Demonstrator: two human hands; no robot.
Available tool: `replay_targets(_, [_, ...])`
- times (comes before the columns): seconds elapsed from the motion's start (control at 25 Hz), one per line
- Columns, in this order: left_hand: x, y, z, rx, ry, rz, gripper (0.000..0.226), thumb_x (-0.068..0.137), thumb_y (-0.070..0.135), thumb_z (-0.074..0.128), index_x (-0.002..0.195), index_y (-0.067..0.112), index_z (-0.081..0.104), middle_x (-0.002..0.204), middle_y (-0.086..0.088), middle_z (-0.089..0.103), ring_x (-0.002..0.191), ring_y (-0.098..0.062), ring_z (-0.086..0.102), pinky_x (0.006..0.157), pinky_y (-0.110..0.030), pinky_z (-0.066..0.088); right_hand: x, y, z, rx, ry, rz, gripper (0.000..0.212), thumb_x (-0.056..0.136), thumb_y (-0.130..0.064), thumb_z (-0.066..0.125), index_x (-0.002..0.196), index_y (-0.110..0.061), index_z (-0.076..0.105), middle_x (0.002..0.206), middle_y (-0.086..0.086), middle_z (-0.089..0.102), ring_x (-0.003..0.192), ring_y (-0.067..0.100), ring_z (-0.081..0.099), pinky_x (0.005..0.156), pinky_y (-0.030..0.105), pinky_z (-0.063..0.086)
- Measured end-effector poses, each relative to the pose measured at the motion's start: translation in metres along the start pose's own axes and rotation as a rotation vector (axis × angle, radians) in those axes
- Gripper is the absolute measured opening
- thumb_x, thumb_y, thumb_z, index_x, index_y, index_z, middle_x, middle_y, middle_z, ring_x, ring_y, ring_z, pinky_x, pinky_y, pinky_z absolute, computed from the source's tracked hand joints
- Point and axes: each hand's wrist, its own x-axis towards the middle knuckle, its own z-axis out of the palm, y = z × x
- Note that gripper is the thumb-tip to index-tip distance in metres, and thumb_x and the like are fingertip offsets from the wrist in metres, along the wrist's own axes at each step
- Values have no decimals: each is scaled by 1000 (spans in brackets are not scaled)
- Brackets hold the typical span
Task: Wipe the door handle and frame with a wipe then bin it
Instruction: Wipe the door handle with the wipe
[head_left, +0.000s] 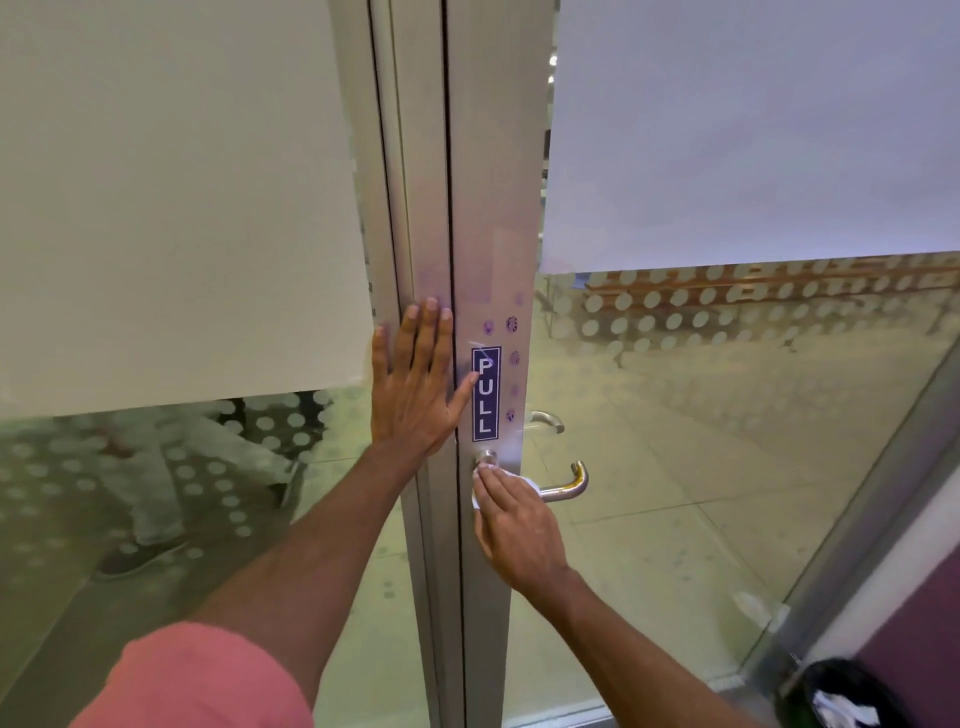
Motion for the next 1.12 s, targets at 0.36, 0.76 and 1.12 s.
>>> replay_targets(0.36, [-1, -1, -2, -34, 1, 14, 84, 99, 63, 26, 156, 11, -7, 162, -4, -24, 151, -19, -18, 121, -45, -16, -41, 54, -24, 118, 41, 64, 44, 101, -29, 34, 139, -12, 49, 141, 1, 53, 131, 16, 49, 112, 36, 36])
replay_targets(0.76, [-1, -1, 3, -50, 30, 11, 84, 98, 62, 28, 157, 11, -3, 163, -5, -20, 152, -21, -15, 122, -46, -14, -37, 71, -20, 244, 24, 316, 40, 103, -22, 35, 138, -15, 50, 144, -1, 50, 138, 10, 36, 110, 33, 40])
replay_targets(1.12, [-1, 0, 4, -52, 29, 9, 84, 98, 62, 28, 156, 10, -5, 163, -4, -22, 151, -20, -16, 122, -47, -12, -48, 60, -10, 344, 105, 368, 38, 101, -18, 38, 136, -17, 53, 145, -5, 47, 139, 4, 32, 104, 18, 39])
